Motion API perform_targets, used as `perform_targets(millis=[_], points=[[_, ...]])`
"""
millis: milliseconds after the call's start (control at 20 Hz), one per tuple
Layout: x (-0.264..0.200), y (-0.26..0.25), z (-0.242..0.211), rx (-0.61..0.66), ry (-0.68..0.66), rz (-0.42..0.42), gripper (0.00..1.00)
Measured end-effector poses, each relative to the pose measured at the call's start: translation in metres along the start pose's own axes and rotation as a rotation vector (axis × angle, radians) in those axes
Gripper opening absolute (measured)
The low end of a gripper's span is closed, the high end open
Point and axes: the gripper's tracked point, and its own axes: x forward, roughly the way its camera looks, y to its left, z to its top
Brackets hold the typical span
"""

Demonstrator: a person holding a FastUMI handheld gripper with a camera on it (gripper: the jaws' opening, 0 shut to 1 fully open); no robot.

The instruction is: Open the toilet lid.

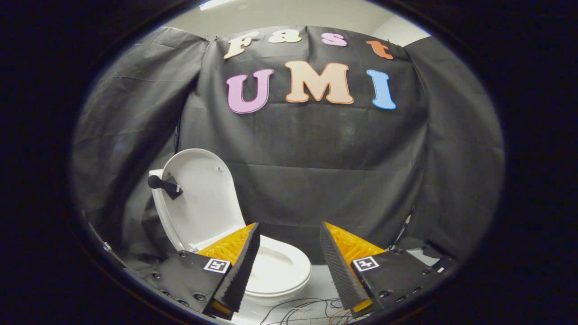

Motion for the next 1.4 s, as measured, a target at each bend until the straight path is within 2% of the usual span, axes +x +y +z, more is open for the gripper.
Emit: perform_targets(millis=[250,300,450,1050,1400], points=[[-0.004,0.006,0.005,0.007,-0.011,0.004,0.83],[-0.008,0.001,-0.006,-0.024,0.034,-0.019,0.83],[-0.019,-0.001,-0.019,0.003,0.074,-0.015,0.82],[-0.065,-0.008,0.011,0.069,-0.071,-0.028,0.81],[-0.075,-0.008,0.010,0.066,-0.074,-0.030,0.81]])
